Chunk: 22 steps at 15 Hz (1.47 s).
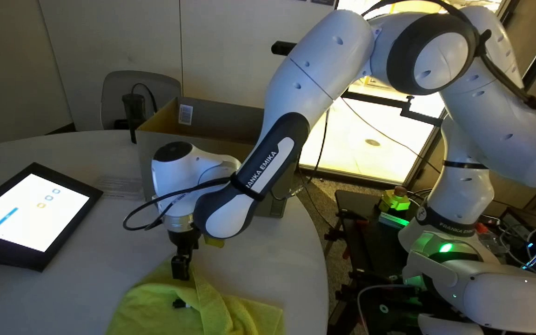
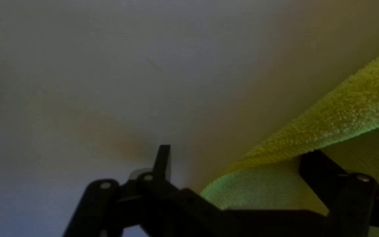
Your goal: Put the marker on the towel, fold the towel, and then put the folded towel in the box
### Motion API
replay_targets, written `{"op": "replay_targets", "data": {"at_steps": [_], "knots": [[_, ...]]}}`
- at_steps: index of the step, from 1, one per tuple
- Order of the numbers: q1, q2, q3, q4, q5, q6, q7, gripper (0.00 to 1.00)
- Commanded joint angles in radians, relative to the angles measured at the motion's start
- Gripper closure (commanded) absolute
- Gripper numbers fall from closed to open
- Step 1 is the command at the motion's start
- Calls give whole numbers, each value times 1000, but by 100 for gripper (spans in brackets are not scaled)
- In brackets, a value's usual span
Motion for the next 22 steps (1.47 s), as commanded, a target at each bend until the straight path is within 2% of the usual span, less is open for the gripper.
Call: {"op": "replay_targets", "data": {"at_steps": [1,2,4,9,11,14,15,18,22], "knots": [[5,29,-3,28,6,8,14,0],[8,33,-3,29,4,6,13,23],[10,36,0,31,3,4,11,32],[-2,27,9,33,11,-6,-2,71],[-12,21,21,32,18,-12,-16,83],[-31,16,53,35,35,-26,-47,89],[-37,14,63,36,40,-32,-58,85],[-35,8,77,34,32,-31,-75,83],[-10,-20,94,23,14,-15,-96,84]]}}
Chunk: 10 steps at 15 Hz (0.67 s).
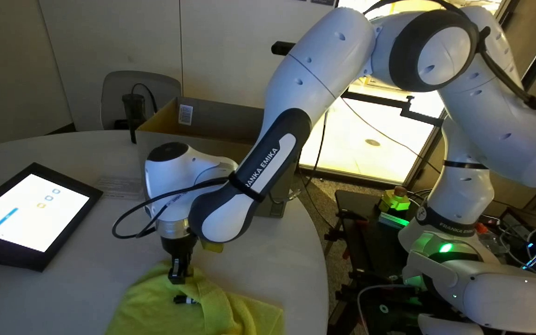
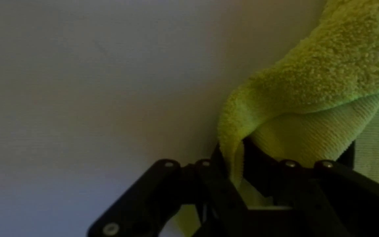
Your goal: Put the marker on the towel, fold the towel, and then put the folded towel in the box
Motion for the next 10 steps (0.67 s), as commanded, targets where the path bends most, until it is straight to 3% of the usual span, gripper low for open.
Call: {"op": "replay_targets", "data": {"at_steps": [1,10], "knots": [[21,-21,25,6,0,-2,-44,84],[106,-37,64,-3,-39,-1,-114,85]]}}
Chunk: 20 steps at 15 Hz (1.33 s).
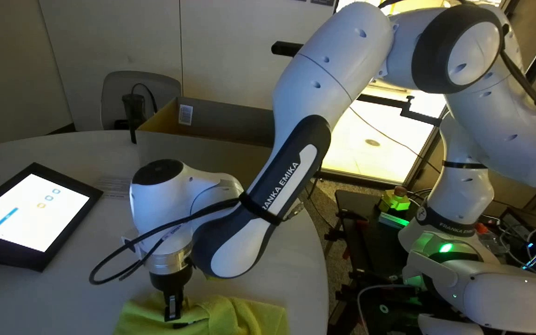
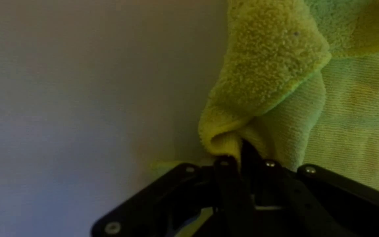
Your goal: Put the marker on the towel, fold the towel, and then put the folded towel in the box
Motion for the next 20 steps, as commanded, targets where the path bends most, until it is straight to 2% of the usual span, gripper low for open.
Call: {"op": "replay_targets", "data": {"at_steps": [1,3,6,9,12,16,20], "knots": [[40,-33,4,-13,-38,2,-34,83],[70,-52,-3,-18,-68,13,-37,83],[79,-83,22,-15,-74,-62,-63,85],[18,-112,135,-25,-12,-191,-218,87],[-8,-95,198,-18,47,-204,-295,87],[-11,-34,218,18,132,-110,-272,88],[12,65,168,74,152,21,-183,87]]}}
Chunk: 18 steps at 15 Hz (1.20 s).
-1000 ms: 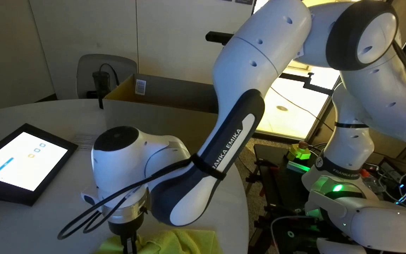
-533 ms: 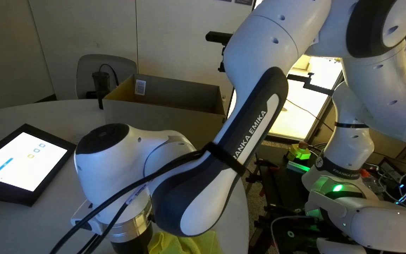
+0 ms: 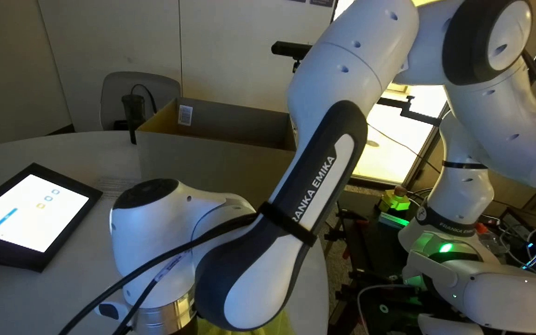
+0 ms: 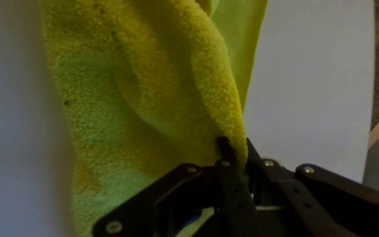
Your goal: Put the marker on the towel, fold the towel, and then put the folded towel in the box
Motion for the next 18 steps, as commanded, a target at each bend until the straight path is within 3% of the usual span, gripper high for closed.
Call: {"op": "replay_targets", "data": {"at_steps": [1,7,18], "knots": [[5,103,-23,79,35,101,77,88],[31,178,-86,148,28,164,204,88],[59,143,-339,179,-64,167,384,87]]}}
